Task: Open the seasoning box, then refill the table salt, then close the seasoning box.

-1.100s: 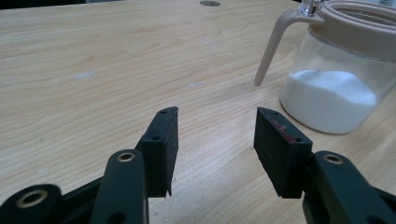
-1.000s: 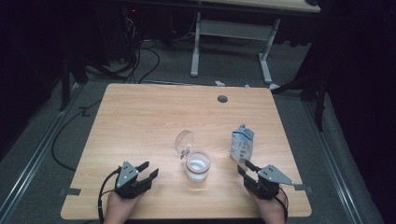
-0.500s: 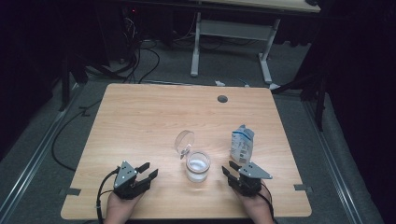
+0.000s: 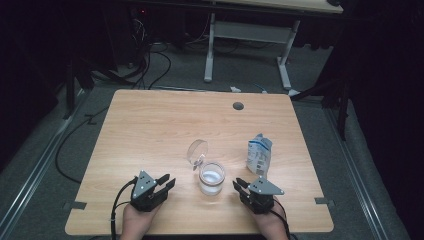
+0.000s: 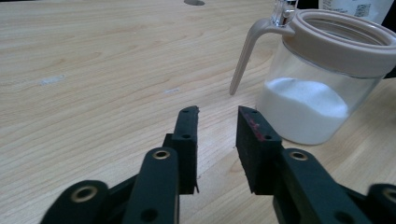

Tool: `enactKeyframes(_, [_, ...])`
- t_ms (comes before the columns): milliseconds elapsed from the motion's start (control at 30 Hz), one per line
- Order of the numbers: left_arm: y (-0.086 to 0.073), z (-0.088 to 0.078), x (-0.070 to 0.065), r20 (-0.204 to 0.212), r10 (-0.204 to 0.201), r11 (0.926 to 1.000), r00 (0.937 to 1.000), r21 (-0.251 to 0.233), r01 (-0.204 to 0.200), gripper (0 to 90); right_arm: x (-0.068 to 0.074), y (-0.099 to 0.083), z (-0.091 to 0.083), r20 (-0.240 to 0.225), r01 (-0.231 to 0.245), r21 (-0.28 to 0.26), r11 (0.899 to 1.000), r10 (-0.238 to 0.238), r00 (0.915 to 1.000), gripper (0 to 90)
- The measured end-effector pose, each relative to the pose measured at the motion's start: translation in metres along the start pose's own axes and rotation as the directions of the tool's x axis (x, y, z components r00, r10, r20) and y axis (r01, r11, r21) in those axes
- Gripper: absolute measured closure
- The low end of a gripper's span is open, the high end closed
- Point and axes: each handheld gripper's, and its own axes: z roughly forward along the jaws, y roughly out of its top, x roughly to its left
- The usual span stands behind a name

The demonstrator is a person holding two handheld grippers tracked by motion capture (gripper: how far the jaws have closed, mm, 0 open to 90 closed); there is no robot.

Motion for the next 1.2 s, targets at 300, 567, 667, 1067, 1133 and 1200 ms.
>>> enactKeyframes(300, [0.009,0.009,-0.003,-0.002,-0.021,0.9998,0.9998,-0.001,0.021,84.8,0.006,0.005,0.002,-0.024,0.031,-0.004,1.0,-0.031,0.9992,90.0])
enactKeyframes(567, [0.034,0.023,-0.005,0.027,-0.049,0.9986,0.9984,-0.019,0.05,90.0,0.016,0.009,0.004,-0.051,0.057,-0.013,0.998,-0.058,0.997,90.0])
enactKeyframes(667, [0.046,0.026,-0.007,0.035,-0.049,0.9981,0.9982,-0.036,0.05,90.0,0.018,0.01,0.005,-0.05,0.067,-0.012,0.998,-0.068,0.9965,90.0])
enactKeyframes(1067, [0.069,0.03,-0.014,0.062,-0.046,0.9965,0.9971,-0.068,0.05,90.0,0.022,0.011,0.007,-0.059,0.085,-0.009,0.996,-0.085,0.9946,90.0])
enactKeyframes(1133, [0.07,0.03,-0.016,0.066,-0.045,0.9964,0.9968,-0.069,0.05,90.0,0.022,0.011,0.007,-0.059,0.085,-0.006,0.996,-0.085,0.9946,90.0])
enactKeyframes(1200, [0.07,0.03,-0.017,0.069,-0.041,0.9965,0.9968,-0.069,0.046,90.0,0.023,0.011,0.008,-0.063,0.087,-0.005,0.996,-0.087,0.9942,90.0])
